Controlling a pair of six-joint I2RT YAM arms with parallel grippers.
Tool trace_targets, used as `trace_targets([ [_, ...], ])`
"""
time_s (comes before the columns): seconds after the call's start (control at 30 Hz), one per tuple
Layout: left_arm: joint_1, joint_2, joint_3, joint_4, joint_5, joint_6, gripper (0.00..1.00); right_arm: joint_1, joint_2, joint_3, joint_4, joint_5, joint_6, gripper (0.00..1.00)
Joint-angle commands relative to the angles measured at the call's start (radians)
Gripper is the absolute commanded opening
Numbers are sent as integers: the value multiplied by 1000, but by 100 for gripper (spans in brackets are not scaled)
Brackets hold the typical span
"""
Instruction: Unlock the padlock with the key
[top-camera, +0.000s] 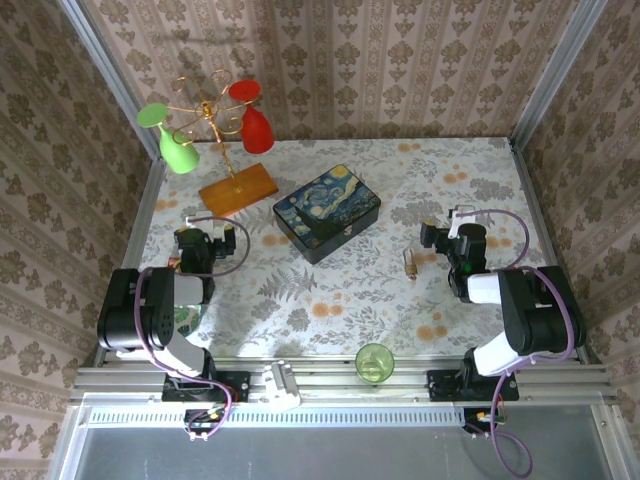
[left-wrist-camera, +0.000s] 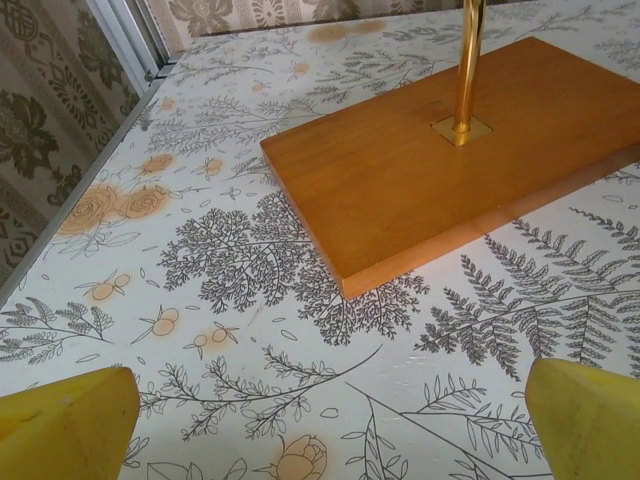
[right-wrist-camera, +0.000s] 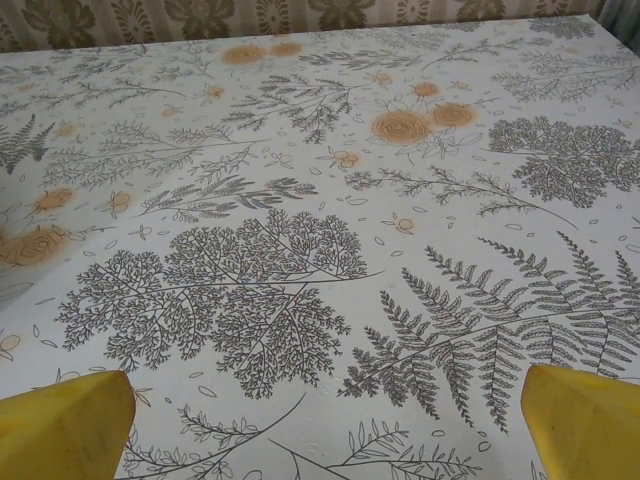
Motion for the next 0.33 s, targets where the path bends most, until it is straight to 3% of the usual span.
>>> trace_targets([
  [0.0,4,2,5,43,21,6,100,6,-1,14,25,-7,-10,100],
  [0.3,-3,3,4,49,-2,11,100,15,0,20,16,-12,-22,100],
])
